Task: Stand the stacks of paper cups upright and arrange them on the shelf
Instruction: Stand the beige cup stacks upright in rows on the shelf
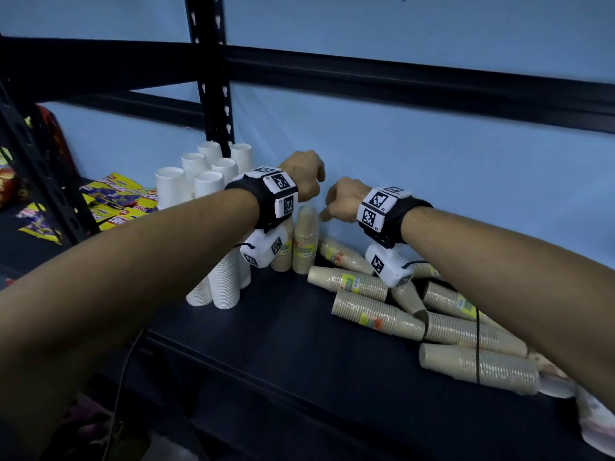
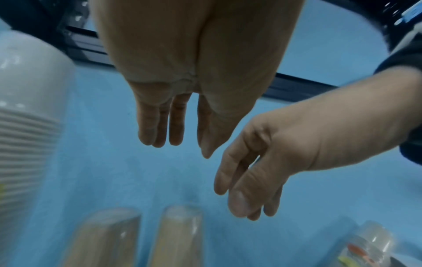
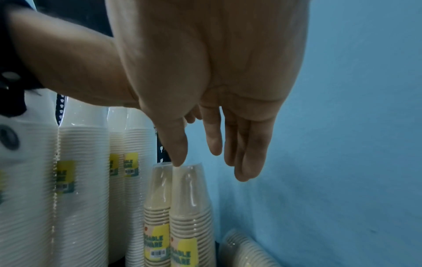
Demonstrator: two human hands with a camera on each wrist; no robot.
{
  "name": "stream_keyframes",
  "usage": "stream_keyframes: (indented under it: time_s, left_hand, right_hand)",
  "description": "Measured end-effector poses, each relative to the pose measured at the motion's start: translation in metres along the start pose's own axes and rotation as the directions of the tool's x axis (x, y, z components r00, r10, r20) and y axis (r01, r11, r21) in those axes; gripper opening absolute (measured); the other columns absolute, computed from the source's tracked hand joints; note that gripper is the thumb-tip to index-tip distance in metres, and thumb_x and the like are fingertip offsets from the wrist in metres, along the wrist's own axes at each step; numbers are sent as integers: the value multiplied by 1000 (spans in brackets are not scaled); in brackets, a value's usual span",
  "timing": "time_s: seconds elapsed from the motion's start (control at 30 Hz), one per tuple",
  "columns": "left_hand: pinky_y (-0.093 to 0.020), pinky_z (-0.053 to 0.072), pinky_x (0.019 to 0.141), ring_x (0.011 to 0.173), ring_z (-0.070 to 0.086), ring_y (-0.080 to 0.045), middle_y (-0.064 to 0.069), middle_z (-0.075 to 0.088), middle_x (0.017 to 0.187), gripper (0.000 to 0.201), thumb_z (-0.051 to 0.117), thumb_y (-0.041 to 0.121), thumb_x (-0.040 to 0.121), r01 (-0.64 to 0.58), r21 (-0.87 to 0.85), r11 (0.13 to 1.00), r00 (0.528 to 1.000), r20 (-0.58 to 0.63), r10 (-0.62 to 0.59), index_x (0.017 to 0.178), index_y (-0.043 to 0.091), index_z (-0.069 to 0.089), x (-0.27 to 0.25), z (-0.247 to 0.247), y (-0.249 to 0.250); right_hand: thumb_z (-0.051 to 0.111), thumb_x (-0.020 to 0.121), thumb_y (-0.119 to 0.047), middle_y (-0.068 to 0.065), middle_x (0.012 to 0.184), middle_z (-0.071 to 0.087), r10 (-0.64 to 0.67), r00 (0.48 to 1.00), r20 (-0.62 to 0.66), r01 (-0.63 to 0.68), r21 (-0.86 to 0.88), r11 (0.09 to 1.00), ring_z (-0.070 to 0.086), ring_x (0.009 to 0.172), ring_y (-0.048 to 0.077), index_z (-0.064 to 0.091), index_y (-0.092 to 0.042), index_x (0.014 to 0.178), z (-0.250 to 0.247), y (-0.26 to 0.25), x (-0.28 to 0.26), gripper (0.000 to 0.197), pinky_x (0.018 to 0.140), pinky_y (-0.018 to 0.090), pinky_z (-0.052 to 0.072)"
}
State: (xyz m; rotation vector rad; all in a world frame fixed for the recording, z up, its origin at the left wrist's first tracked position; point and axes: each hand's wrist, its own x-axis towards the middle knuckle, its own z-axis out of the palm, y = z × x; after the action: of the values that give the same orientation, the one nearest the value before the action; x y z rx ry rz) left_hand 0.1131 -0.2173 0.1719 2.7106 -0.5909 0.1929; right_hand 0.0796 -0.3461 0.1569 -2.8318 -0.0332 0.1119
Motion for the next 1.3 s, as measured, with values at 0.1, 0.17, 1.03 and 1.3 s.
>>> stream_keyframes:
  time_s: [0.1,0.17,1.03,1.3]
  left_hand:
    - [-28,46,75,104,62,-25,-7,62,118,35,70,11,83,-100,-20,995,994,47,101,118,15,68,-4,-3,19]
    - [-27,46,76,103,63,-23,-6,64,114,36,73,15,83,-167,-50,985,981,94,171,119,14,68,-9,1,32]
    - [-31,52,85,98,64,-19,0,69,106,50,75,19,76,-231,-31,972,860,460,219,124,22,65,-41,137,-12]
    - [-32,52,83,96,63,-21,-1,66,104,38,74,20,77,-254,23,967,861,461,215,115,18,66,-43,133,-8]
  right_hand:
    - [76,80,-32,6,92,65,33,999,14,-32,-12,999,64,85,25,68,-9,112,-4,14,-17,41,73,33,54]
    - [76,80,-32,6,101,67,56,998,26,-55,-27,998,65,92,25,67,-11,116,-3,23,-31,44,82,36,55]
    - [84,70,-35,0,118,62,263,943,203,-262,-36,964,59,104,16,59,-18,129,92,110,-112,67,80,25,44]
    - [83,70,-35,1,127,58,267,935,235,-243,-127,962,56,115,21,53,-20,136,98,109,-114,74,96,36,49]
